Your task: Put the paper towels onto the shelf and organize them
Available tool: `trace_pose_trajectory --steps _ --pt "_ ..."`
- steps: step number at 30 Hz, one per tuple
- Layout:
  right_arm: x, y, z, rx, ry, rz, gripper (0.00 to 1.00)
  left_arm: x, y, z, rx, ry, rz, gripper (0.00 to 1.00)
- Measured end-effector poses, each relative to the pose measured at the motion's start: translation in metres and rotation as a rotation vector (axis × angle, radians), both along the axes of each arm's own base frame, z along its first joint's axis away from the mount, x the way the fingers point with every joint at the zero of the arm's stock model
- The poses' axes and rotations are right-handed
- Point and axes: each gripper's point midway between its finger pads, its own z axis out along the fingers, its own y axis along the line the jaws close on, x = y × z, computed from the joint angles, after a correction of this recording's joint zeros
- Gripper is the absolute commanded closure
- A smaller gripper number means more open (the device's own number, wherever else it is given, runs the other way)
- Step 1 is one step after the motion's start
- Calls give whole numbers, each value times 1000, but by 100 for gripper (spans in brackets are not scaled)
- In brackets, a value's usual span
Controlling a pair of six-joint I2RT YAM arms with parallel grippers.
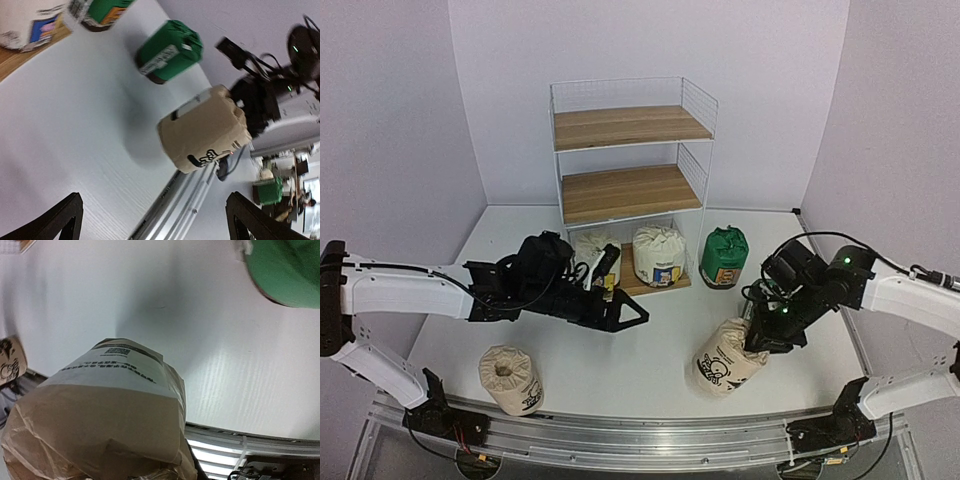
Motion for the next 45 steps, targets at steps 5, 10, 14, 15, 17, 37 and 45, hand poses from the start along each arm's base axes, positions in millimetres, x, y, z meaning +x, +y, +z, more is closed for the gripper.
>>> trace_pose_trajectory --steps 5,10,14,15,17,37,45 --pt "-11 33 30 160 16 208 83 -57 -28 21 -122 -147 -361 0" --pt "-28 56 59 324 26 390 84 -96 -37 13 -173 -198 -613 0" --pt "-40 67 74 427 41 491 85 -107 -37 10 -201 -206 -707 0" --pt "-42 69 75 442 47 508 85 -109 -38 11 -210 -207 -726 0" --pt "-43 74 77 462 58 534 85 -113 -42 14 -228 -213 -760 0" --pt "-36 76 77 399 92 541 83 -119 -66 11 -252 -147 -850 55" --pt "-30 78 86 397 63 527 42 -121 -67 17 -270 -127 -854 71"
